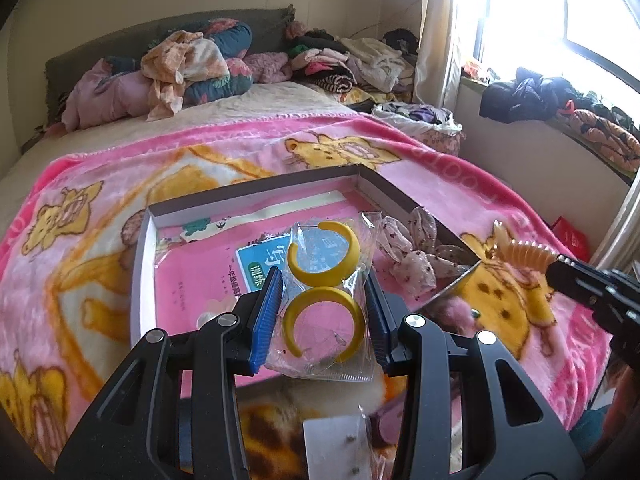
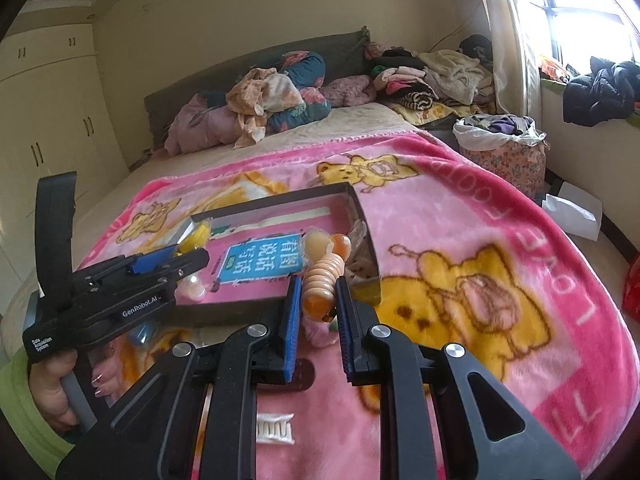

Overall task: Organize jewelry
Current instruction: 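Carry the yellow rings into the tray box and release while the right tool releases the spiral tie inside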

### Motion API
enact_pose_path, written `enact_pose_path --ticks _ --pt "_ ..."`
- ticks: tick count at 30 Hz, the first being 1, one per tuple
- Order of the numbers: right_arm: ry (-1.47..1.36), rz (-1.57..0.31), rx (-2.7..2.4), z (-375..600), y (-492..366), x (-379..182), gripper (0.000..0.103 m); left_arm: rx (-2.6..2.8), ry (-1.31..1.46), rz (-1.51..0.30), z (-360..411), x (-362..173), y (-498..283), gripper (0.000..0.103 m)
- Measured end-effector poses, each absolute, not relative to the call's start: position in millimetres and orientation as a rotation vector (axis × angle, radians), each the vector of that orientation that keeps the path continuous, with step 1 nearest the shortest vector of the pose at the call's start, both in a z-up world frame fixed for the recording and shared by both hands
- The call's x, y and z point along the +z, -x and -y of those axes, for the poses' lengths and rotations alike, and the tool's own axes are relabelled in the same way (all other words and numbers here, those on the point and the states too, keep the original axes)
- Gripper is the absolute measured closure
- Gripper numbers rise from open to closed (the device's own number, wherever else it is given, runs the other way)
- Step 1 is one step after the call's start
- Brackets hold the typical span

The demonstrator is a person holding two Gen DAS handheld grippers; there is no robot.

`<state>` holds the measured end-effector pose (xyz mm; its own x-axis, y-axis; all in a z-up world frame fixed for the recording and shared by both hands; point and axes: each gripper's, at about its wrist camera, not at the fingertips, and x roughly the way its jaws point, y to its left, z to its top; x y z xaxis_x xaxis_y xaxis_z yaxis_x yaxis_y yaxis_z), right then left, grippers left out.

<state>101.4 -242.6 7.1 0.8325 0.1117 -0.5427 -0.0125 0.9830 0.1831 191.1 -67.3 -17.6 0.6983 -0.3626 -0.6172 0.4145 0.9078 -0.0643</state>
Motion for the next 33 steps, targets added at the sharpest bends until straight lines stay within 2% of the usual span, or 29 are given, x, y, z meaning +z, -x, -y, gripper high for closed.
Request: enact_pose_path --ticks 12,33 --pt "-0.167 -0.575 0.092 249 -151 6 0.086 -0.404 -0.108 -0.739 80 -40 -227 0.071" --pt "-0.152 -0.692 0.147 243 -211 -43 0.086 -0.395 -0.151 -0.809 83 -70 -243 0.070"
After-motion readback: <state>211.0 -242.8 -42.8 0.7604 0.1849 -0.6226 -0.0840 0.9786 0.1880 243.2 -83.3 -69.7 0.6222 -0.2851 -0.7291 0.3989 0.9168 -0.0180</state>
